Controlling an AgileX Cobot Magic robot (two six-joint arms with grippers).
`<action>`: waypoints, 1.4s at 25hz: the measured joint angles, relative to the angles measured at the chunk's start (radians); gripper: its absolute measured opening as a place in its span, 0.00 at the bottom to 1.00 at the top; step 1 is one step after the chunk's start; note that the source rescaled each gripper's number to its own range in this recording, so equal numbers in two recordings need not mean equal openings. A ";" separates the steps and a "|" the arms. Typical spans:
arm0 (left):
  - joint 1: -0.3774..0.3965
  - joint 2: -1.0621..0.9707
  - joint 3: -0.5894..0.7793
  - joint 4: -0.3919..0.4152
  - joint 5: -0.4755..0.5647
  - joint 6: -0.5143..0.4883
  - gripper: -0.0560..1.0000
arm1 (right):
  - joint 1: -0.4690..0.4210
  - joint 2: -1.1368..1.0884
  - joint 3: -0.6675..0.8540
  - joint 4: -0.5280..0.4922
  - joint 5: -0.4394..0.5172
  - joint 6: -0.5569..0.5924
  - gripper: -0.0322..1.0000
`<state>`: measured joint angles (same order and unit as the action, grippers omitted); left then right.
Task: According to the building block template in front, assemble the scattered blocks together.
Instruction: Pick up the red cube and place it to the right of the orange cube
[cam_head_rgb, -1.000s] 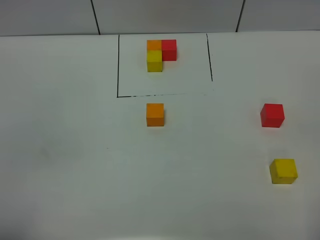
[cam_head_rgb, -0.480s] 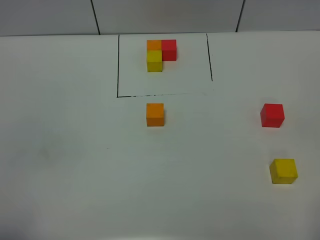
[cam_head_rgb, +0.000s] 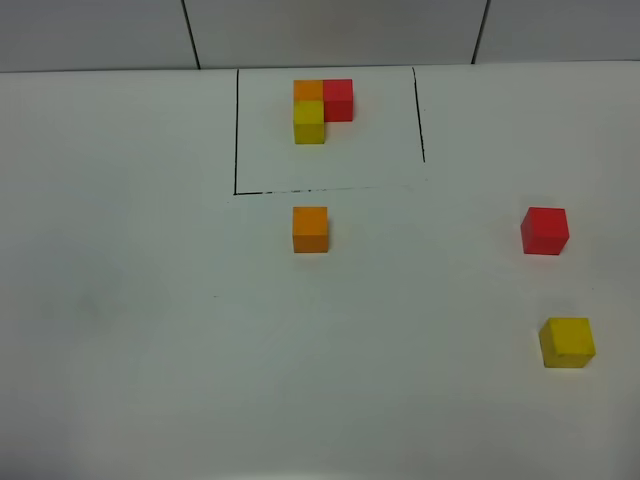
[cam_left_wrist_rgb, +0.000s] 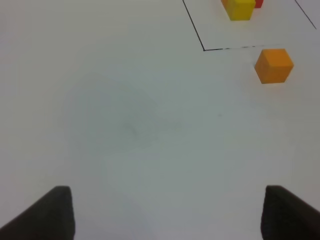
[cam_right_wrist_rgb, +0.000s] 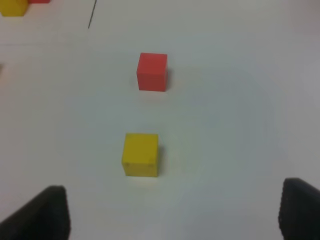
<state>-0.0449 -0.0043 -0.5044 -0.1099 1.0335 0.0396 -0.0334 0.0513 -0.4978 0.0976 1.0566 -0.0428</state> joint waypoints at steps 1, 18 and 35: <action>0.001 0.000 0.000 0.000 0.000 0.000 0.81 | 0.000 0.000 0.000 0.000 0.000 0.000 0.79; 0.001 0.000 0.000 0.000 0.000 0.000 0.81 | 0.000 0.000 0.000 0.000 0.000 0.001 0.79; 0.001 0.000 0.000 0.000 0.000 0.000 0.80 | 0.000 0.000 0.000 0.000 0.000 0.000 0.79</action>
<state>-0.0439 -0.0043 -0.5044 -0.1099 1.0335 0.0396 -0.0334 0.0513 -0.4978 0.0976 1.0566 -0.0427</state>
